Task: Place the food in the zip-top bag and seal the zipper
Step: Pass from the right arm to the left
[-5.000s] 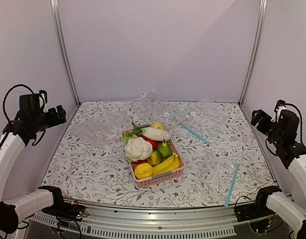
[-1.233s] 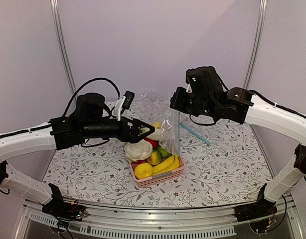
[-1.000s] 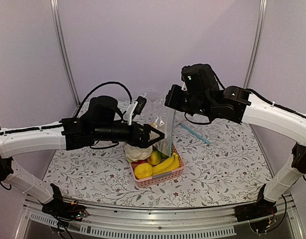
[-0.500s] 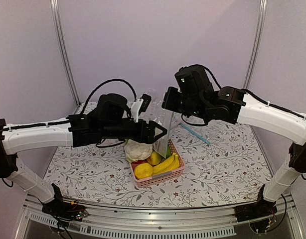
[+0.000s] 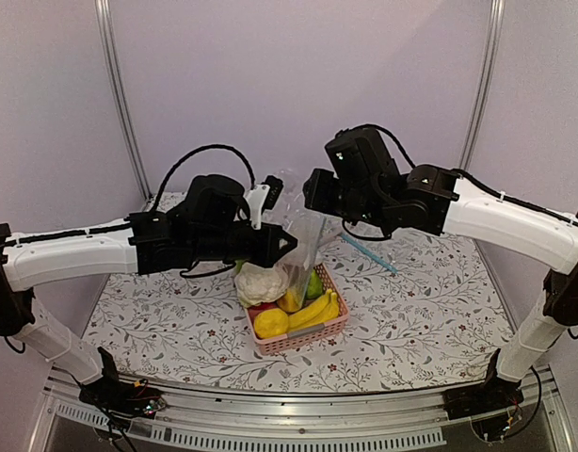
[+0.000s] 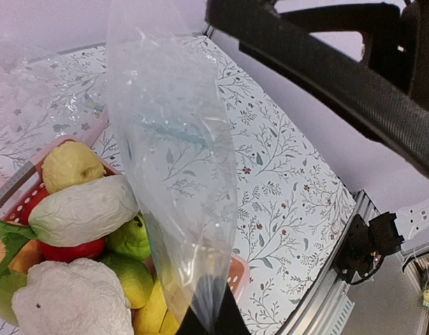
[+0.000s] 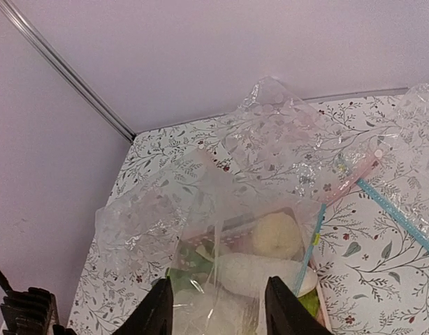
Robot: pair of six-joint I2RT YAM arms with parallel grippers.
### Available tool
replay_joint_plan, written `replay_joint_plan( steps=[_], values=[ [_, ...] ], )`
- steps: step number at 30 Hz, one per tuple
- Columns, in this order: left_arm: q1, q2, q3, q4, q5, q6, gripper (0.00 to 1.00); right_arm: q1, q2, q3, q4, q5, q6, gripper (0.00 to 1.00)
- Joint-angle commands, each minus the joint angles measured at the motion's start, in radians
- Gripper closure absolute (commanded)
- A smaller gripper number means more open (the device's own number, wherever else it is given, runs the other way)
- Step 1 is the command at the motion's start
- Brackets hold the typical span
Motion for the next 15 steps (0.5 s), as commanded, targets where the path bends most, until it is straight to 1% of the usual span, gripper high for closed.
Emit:
replay_joint_plan(
  steps=[1,3,4,5,8,11,12,15],
  values=[
    [-0.001,-0.032,0.0,0.008,0.011,0.001,1.0,0.005,-0.041,-0.022,-0.021,0.062,-0.045,0.41],
    [0.015,-0.043,-0.006,0.024,0.044,0.001,1.0,-0.003,-0.083,-0.066,-0.02,0.089,-0.058,0.26],
    [0.026,-0.049,-0.007,0.03,0.068,-0.001,1.0,-0.01,-0.12,-0.094,-0.015,0.097,-0.063,0.19],
    [0.036,-0.056,-0.009,0.034,0.086,-0.004,1.0,-0.019,-0.143,-0.123,-0.009,0.095,-0.063,0.15],
    [0.07,-0.077,-0.02,0.056,0.142,-0.01,1.0,-0.053,-0.231,-0.216,0.015,0.06,-0.061,0.06],
    [0.111,-0.098,-0.034,0.101,0.231,-0.015,1.0,-0.096,-0.307,-0.313,0.046,-0.018,-0.06,0.01],
    [0.128,-0.105,-0.038,0.12,0.268,-0.018,1.0,-0.111,-0.326,-0.335,0.07,-0.052,-0.059,0.01],
    [0.177,-0.133,-0.045,0.167,0.382,-0.026,1.0,-0.171,-0.405,-0.466,0.17,-0.199,-0.048,0.01]
  ],
)
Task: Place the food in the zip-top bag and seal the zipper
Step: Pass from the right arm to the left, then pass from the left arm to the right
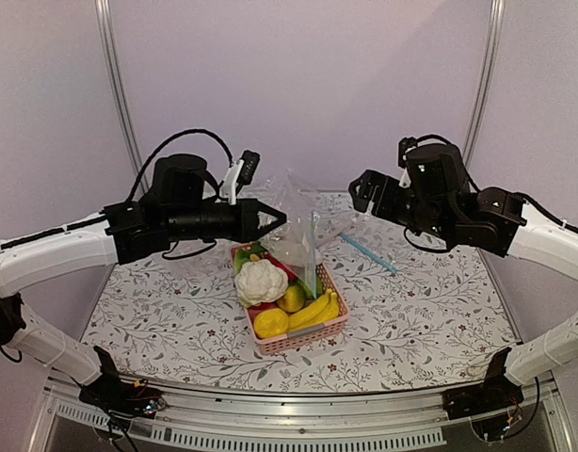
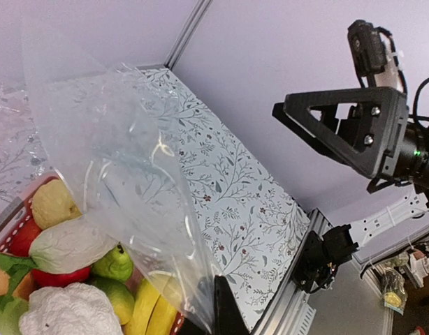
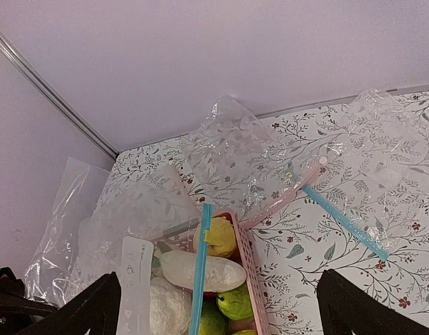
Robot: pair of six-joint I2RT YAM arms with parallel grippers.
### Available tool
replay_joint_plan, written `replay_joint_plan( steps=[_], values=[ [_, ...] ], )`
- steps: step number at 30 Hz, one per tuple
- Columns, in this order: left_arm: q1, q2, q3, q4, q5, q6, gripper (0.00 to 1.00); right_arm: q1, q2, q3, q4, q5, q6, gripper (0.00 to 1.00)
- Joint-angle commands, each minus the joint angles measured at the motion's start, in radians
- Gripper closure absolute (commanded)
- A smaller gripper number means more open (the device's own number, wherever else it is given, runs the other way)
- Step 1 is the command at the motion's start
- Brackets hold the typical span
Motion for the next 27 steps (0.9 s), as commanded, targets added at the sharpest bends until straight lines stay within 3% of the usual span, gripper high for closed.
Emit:
replay_joint_plan(
  steps=[1,6,12,16,19,27],
  values=[
    [0.072,-0.053,-0.022,0.107,0.208,-0.012,1.0,-0.088,-0.095,-0.169,0.167,-0.231,0.012,0.01],
    [0.128,-0.116,-0.028,0.186,0.377,0.003,1.0,-0.164,-0.165,-0.315,0.379,-0.474,0.059,0.01],
    [0.161,-0.181,-0.033,0.253,0.465,-0.011,1.0,-0.172,-0.141,-0.368,0.639,-0.704,0.126,0.01],
    [0.172,-0.204,-0.029,0.317,0.495,-0.033,1.0,-0.171,-0.081,-0.402,0.884,-0.824,0.259,0.01],
    [0.175,-0.21,-0.017,0.342,0.489,-0.037,1.0,-0.159,-0.009,-0.415,1.075,-0.869,0.371,0.01],
    [0.18,-0.215,-0.007,0.397,0.493,-0.048,1.0,-0.104,0.115,-0.349,1.174,-0.899,0.423,0.05]
  ],
)
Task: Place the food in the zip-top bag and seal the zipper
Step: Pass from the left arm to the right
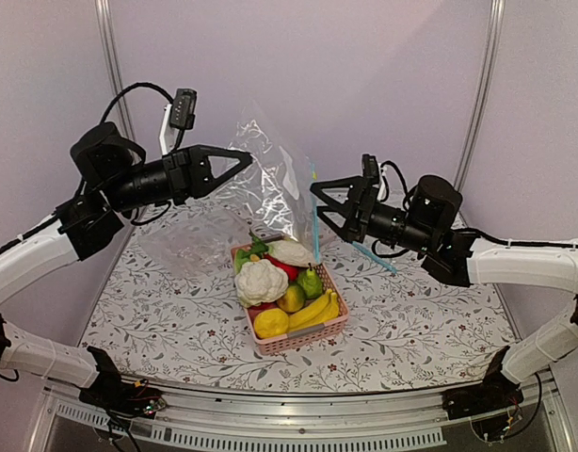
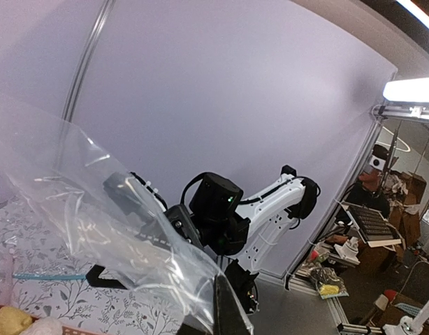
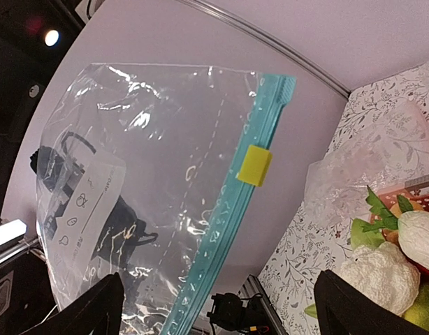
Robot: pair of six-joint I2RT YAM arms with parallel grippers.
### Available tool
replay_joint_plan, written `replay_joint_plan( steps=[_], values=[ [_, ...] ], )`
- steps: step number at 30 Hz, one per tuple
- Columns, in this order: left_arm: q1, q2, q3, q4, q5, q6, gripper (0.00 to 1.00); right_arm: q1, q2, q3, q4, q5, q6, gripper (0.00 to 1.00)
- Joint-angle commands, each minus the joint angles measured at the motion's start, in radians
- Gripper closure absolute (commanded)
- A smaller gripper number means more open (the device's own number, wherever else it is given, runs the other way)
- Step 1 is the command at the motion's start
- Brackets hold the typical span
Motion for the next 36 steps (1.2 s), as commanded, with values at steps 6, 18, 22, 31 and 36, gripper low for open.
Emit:
replay_joint_plan(
  steps=[6,18,22,31,36],
  values=[
    [0.022,-0.021,-0.01,0.057,0.009,-0.011,1.0,0.03,0.076,0.085,0.201,-0.099,0.082,0.13],
    [0.047,-0.068,-0.084,0.032,-0.03,-0.018,1.0,0.031,0.052,0.066,0.261,-0.071,0.099,0.54],
    [0.058,-0.082,-0.106,0.004,-0.045,-0.012,1.0,0.031,0.02,0.059,0.213,-0.056,0.065,0.67],
    [0.083,-0.099,-0.112,-0.069,-0.055,0.013,1.0,0.037,-0.051,0.062,-0.003,0.014,-0.066,1.0],
    [0.111,-0.109,-0.071,-0.259,-0.085,0.075,0.37,0.047,-0.108,0.119,-0.274,0.071,-0.216,1.0]
  ],
)
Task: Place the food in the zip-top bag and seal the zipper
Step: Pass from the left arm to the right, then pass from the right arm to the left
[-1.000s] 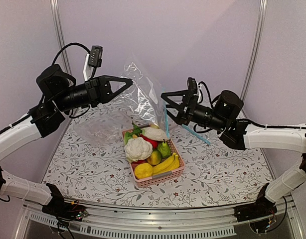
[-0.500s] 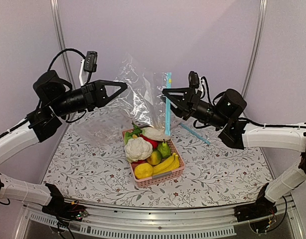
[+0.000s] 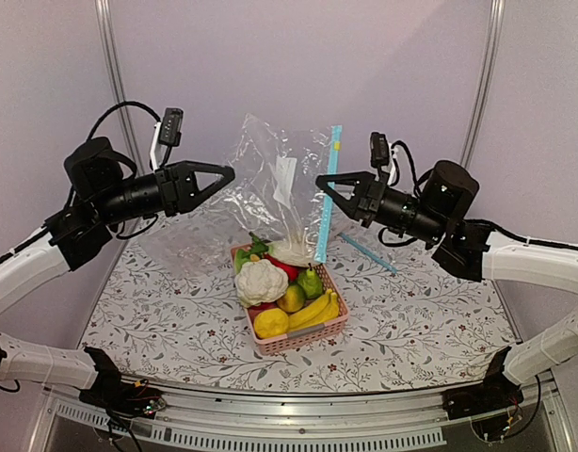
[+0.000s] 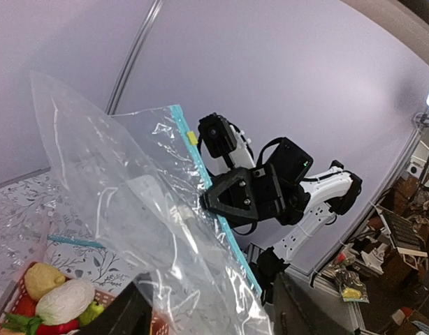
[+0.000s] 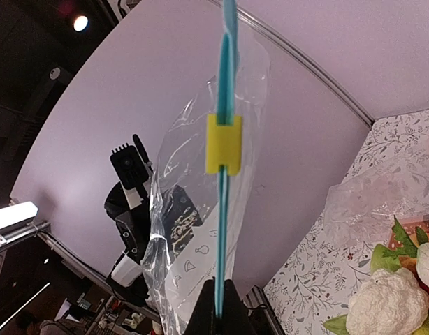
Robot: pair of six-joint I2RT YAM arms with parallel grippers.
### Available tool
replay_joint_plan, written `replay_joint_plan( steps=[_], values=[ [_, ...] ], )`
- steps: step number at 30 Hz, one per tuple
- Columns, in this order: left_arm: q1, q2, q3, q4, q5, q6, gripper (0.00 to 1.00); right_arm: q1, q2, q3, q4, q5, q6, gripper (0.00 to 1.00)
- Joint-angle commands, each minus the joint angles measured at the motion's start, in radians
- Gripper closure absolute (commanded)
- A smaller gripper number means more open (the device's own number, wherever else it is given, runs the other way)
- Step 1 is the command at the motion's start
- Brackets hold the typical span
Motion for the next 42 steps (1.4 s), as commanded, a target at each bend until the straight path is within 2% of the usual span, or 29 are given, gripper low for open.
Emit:
replay_joint_plan(
  steps=[1,4,8,13,19,28,36,42],
  values=[
    [0.044,-0.026,0.041,-0.241,-0.058,0.08,0.27,0.013,-0.064,0.065,-0.323,0.072,-0.179,1.0],
    [0.089,-0.057,0.076,-0.39,-0.134,0.147,0.1,0.019,-0.095,0.112,-0.456,0.077,-0.264,1.0],
    [0.159,-0.091,0.104,-0.515,-0.199,0.219,0.01,0.029,-0.096,0.196,-0.649,0.061,-0.363,1.0],
    [0.193,-0.068,0.189,-0.633,-0.189,0.361,0.0,0.055,-0.045,0.342,-0.901,0.002,-0.483,1.0],
    [0.192,0.036,0.318,-0.696,0.016,0.489,0.0,0.123,0.043,0.517,-1.136,-0.106,-0.586,1.0],
    [0.153,0.105,0.38,-0.681,0.287,0.543,0.0,0.194,0.167,0.623,-1.212,-0.253,-0.604,1.0],
    [0.068,0.149,0.365,-0.733,0.274,0.574,0.01,0.215,0.214,0.657,-1.22,-0.298,-0.602,1.0],
    [0.031,0.184,0.364,-0.745,0.288,0.574,0.18,0.217,0.23,0.666,-1.221,-0.308,-0.606,1.0]
  ],
)
